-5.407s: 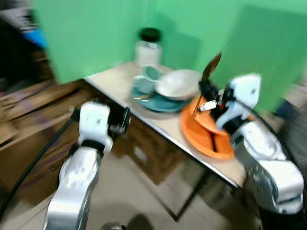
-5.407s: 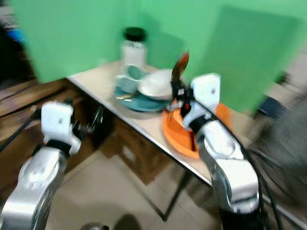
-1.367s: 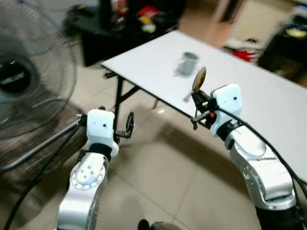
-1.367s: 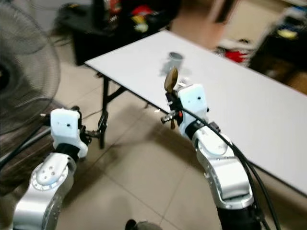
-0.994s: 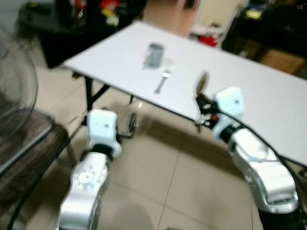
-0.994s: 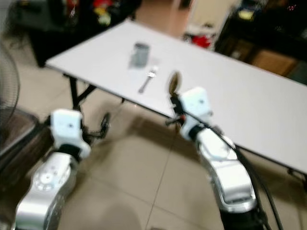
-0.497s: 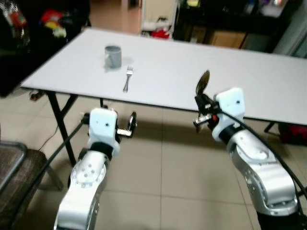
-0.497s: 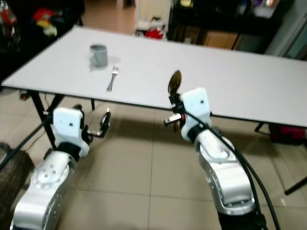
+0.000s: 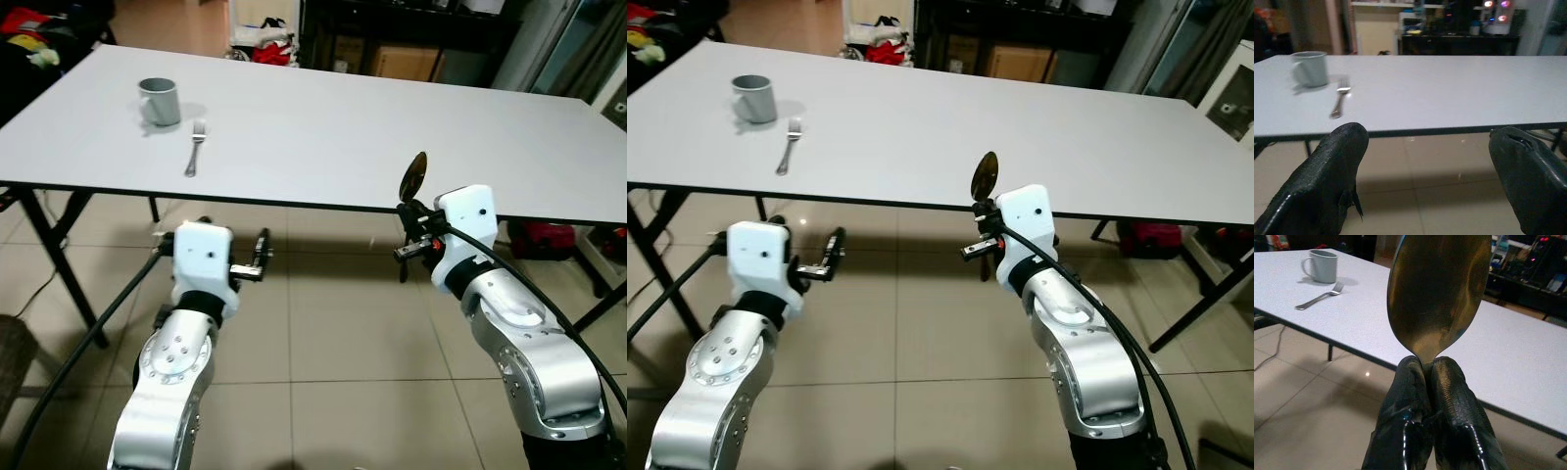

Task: Setting the table

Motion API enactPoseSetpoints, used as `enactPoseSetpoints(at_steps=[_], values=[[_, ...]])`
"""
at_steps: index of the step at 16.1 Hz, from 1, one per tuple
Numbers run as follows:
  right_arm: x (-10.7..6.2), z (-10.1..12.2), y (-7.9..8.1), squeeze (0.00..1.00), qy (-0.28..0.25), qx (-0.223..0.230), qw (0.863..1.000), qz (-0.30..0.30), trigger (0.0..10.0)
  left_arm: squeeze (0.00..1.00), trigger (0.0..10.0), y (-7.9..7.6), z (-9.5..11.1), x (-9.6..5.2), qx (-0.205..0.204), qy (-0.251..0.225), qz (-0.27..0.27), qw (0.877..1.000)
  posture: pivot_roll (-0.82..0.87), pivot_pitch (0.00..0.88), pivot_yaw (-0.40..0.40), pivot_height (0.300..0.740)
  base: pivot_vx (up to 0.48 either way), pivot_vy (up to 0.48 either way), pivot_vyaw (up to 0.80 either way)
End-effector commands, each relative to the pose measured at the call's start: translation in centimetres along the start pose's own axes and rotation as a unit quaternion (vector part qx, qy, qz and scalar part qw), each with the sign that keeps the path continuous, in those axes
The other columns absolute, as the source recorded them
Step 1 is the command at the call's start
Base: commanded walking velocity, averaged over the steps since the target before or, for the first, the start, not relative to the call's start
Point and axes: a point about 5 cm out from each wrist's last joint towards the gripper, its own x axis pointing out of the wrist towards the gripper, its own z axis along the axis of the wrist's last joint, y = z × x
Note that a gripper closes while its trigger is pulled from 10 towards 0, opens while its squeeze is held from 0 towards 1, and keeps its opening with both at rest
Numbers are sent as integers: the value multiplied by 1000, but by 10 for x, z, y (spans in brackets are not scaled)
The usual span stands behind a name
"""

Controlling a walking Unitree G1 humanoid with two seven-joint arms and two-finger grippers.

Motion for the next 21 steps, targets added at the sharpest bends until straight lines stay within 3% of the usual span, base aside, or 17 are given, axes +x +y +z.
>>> enactPoseSetpoints(at_steps=[1, 4, 9, 14, 21], values=[[-1, -2, 0, 0, 10, 3, 1000, 2, 10000, 0, 10000, 3, 1, 1, -3, -3, 9, 1000, 45, 0, -104, 740, 0, 0, 0], [2, -15, -1, 0, 47, -79, 996, -11, 10000, 0, 10000, 5, -5, -3, 2, 12, 12, 1000, 51, 0, -107, 740, 0, 0, 0], [1, -21, -1, 0, 47, -21, 999, 11, 10000, 0, 10000, 15, -11, -8, 22, 19, 27, 999, 60, 0, -124, 740, 207, 0, 0], [0, -15, 1, 0, 38, -51, 997, 36, 10000, 0, 10000, 15, -11, -6, 23, 15, 27, 999, 52, 0, -134, 740, 277, 0, 320], [-2, -17, 3, 0, 23, -8, 999, 31, 10000, 0, 10000, 18, -13, -11, 26, 19, 19, 999, 67, 0, -127, 740, 296, 0, 171]])
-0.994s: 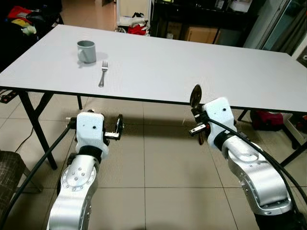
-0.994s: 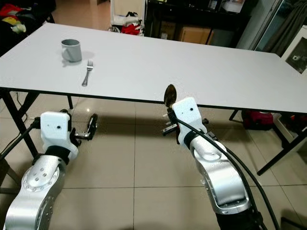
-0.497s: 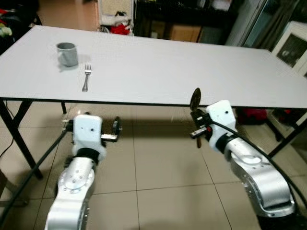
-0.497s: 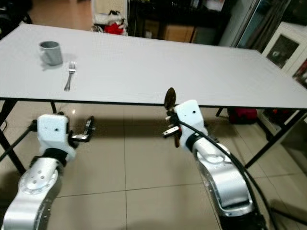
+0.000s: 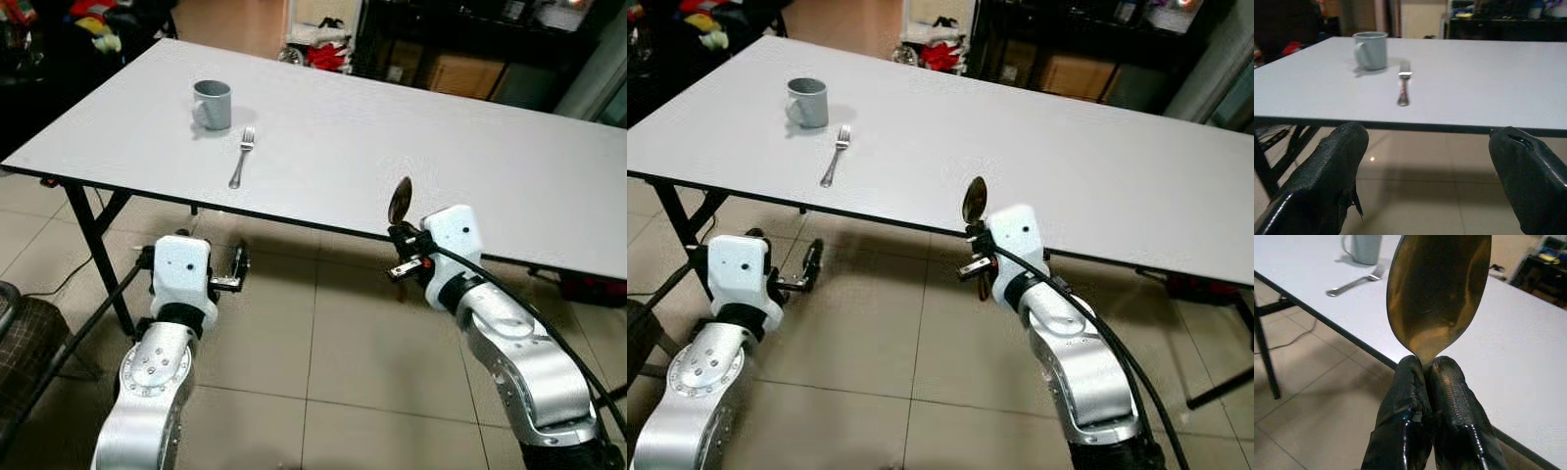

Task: Setting the table

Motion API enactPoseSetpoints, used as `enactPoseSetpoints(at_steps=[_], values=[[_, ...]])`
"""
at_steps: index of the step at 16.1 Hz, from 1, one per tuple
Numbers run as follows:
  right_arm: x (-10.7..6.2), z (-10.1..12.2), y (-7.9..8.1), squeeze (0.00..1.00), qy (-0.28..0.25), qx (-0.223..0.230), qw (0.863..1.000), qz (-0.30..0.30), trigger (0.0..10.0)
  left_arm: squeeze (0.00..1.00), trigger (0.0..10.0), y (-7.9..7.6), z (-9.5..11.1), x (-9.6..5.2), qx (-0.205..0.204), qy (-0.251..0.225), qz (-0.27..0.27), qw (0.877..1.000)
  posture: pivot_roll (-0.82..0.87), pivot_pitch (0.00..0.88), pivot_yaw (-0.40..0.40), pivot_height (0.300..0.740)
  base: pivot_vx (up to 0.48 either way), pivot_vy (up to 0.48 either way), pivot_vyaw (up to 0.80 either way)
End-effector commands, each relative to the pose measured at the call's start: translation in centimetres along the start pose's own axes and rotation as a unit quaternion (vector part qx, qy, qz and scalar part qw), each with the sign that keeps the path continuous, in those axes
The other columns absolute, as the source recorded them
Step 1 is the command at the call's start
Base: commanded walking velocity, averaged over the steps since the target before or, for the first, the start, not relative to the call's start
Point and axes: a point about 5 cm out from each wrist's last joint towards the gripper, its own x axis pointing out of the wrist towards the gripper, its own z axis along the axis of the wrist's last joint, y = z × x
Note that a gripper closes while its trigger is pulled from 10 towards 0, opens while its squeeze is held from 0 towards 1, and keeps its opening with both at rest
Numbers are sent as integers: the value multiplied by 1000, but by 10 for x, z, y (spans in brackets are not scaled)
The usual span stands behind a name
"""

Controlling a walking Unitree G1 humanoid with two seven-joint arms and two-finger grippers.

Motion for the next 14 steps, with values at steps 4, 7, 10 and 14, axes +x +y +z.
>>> enactPoseSetpoints(at_steps=[4, 7, 10, 14], values=[[-1, 0, 2, 0, -8, 16, 1000, 16, 10000, 0, 10000, 1, -2, -12, -1, 7, 4, 1000, 86, 0, -124, 740, 304, 0, 0], [2, -1, 4, 0, -10, 32, 999, 23, 10000, 0, 10000, 2, -2, -16, 4, 7, 3, 1000, 98, 0, -122, 740, 315, 0, 0], [3, 0, 4, 0, -13, 40, 999, 18, 10000, 0, 10000, 2, 0, -14, 9, 4, 0, 1000, 94, 0, -110, 740, 325, 0, 0], [0, -3, 0, 0, -18, 60, 998, -25, 10000, 0, 10000, -2, 3, -6, 13, -8, -17, 1000, 70, 0, -83, 740, 347, 0, 0]])
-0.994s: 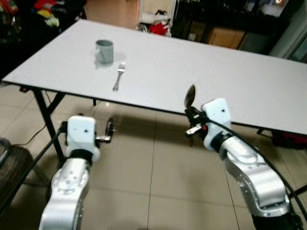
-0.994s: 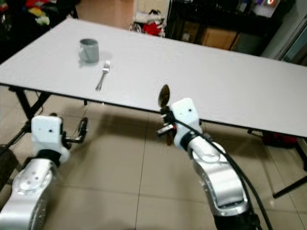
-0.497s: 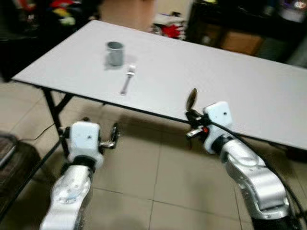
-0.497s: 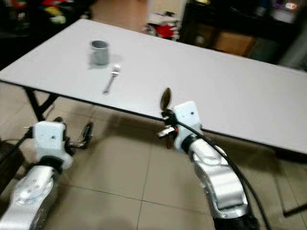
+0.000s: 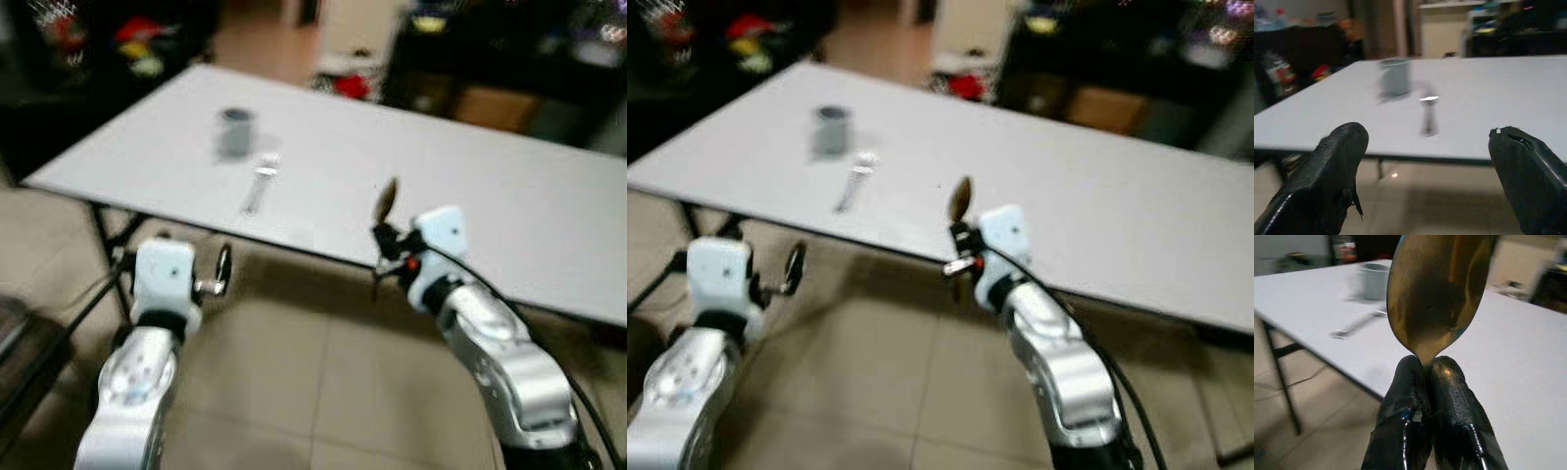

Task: Setting the table

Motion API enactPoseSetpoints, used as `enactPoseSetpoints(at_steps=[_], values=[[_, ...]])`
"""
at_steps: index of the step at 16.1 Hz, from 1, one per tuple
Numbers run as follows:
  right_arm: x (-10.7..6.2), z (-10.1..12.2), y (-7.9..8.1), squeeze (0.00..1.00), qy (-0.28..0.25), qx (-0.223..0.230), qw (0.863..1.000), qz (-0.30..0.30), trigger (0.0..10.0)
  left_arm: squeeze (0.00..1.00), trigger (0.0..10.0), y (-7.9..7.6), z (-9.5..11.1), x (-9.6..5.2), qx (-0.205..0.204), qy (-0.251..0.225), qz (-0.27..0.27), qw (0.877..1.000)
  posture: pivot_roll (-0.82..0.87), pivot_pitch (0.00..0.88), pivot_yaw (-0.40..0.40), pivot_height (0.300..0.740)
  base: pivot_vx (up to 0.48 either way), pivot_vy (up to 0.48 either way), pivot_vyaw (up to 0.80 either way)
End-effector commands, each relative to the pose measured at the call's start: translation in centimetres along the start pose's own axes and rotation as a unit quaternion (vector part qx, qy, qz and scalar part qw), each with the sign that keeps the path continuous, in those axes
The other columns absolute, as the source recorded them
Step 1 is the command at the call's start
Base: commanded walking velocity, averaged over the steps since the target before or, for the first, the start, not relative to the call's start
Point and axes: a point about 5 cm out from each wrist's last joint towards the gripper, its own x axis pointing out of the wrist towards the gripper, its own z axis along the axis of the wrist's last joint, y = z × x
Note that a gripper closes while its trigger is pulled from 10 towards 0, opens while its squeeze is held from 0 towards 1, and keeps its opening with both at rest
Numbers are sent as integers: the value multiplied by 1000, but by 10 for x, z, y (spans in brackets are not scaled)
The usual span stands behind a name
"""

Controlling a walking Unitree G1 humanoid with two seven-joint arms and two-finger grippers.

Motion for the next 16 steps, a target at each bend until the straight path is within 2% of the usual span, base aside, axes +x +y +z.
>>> enactPoseSetpoints(at_steps=[1, 6, 16], values=[[-1, 5, -10, 0, -13, 4, 999, -30, 10000, 0, 10000, -5, 2, 2, 0, -5, -19, 1000, 69, 0, -80, 740, 349, 0, 0], [-5, 3, -14, 0, -13, 20, 998, -51, 10000, 0, 10000, -6, 3, 6, 4, -7, -35, 999, 52, 0, -45, 740, 349, 0, 0], [-3, 5, -17, 0, -9, 20, 998, -53, 10000, 0, 10000, -8, 5, 11, 5, -11, -39, 999, 54, 0, -71, 740, 348, 0, 0]])
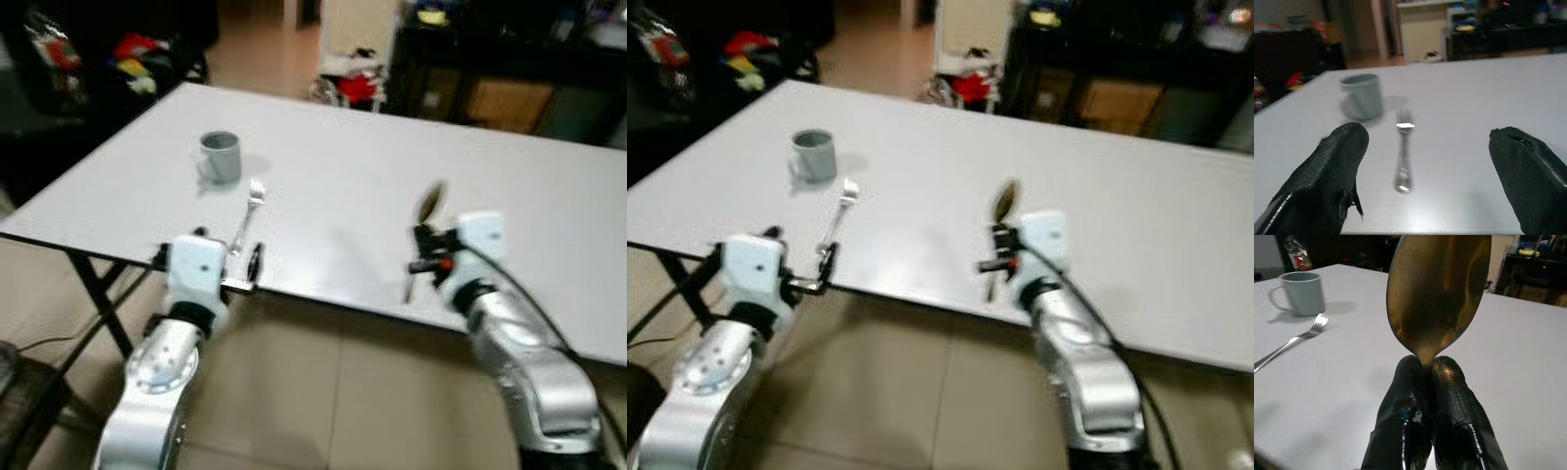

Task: Setting the table

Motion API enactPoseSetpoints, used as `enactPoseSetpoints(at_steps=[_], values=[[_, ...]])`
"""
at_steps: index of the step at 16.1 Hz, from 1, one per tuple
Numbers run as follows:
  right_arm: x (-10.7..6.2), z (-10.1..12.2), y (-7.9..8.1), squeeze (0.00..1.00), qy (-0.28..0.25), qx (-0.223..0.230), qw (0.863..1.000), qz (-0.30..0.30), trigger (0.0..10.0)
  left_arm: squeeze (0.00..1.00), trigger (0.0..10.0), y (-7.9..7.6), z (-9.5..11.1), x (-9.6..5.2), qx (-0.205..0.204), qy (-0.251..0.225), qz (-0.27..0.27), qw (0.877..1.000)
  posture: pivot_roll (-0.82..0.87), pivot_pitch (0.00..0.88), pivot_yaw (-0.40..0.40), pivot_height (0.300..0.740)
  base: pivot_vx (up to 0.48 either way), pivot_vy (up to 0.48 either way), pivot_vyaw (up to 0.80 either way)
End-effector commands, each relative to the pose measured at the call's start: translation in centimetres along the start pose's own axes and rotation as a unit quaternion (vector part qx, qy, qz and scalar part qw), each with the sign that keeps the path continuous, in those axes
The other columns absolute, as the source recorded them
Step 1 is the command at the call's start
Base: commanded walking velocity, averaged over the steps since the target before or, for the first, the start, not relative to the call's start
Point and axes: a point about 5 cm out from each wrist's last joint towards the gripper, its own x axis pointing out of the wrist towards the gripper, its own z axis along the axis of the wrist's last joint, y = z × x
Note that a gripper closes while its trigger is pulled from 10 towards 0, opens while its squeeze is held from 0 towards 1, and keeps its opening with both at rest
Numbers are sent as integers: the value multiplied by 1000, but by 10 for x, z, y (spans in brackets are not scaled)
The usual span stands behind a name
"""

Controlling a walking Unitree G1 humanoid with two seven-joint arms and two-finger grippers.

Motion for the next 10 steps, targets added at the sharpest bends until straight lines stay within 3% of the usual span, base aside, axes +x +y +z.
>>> enactPoseSetpoints(at_steps=[1, 10], values=[[5, 8, 7, 0, -9, -1, 1000, 18, 10000, 0, 10000, 7, 4, 3, 6, -9, 14, 1000, 51, 0, -76, 740, 349, 0, 0], [4, 14, 6, 0, -13, -9, 1000, 19, 10000, 0, 10000, 5, 7, 7, 8, -12, 8, 1000, 40, 0, -71, 740, 350, 0, 0]])
